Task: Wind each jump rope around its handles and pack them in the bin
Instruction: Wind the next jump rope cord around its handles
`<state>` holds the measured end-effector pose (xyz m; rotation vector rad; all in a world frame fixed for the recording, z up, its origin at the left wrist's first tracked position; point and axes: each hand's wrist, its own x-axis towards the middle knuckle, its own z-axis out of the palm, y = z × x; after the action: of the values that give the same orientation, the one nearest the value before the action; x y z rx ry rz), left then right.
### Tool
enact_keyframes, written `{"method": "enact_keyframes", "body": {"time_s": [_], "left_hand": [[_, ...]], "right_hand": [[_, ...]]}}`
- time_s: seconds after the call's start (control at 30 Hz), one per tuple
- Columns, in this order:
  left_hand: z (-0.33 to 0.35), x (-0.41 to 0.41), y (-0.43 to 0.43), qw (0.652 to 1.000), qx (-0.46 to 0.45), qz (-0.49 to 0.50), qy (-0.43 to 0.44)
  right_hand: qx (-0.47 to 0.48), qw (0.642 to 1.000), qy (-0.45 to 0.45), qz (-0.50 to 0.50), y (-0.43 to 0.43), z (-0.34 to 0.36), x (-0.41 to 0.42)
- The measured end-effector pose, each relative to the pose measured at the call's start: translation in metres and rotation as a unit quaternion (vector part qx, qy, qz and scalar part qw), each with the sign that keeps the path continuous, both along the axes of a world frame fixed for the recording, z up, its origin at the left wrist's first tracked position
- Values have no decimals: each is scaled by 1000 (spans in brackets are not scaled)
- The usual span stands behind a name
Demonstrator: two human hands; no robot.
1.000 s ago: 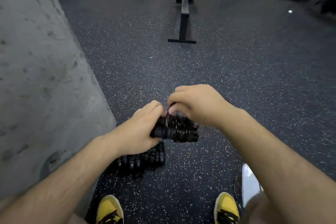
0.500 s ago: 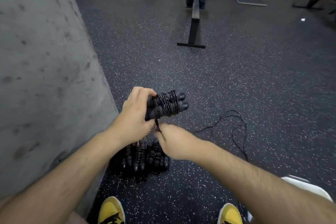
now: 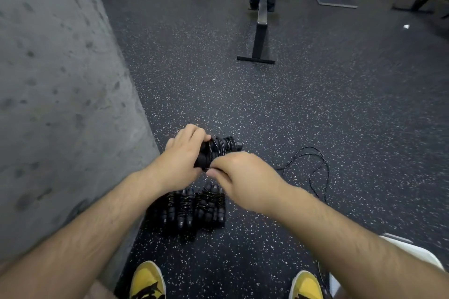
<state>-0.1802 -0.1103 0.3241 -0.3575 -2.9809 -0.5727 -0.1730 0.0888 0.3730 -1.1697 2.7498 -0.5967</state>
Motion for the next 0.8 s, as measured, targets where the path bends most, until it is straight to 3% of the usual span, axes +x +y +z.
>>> {"method": "enact_keyframes", "body": {"time_s": [0.07, 0.17, 0.3, 0.47, 0.63, 0.7, 0.8], "left_hand": [[4, 4, 4, 999, 8, -39, -30], [15, 14, 18, 992, 51, -83, -82], [26, 27, 32, 977, 130, -105, -129], [31, 33, 35, 929, 317, -128, -140], [40, 30, 41, 876, 451, -124, -116], [40, 28, 39, 862, 491, -75, -106], [36, 24, 36, 799, 589, 4, -121]], "right_hand": [[-36, 999, -18, -18, 7, 11, -11], [-114, 980, -152, -61, 18, 26, -30], [-186, 927, -321, -54, 33, 34, -55], [-279, 838, -464, -60, 37, 23, -72], [-377, 767, -510, -97, 21, 13, -66], [-394, 739, -532, -121, 11, 9, -60], [-401, 725, -540, -147, 0, -1, -60]]}}
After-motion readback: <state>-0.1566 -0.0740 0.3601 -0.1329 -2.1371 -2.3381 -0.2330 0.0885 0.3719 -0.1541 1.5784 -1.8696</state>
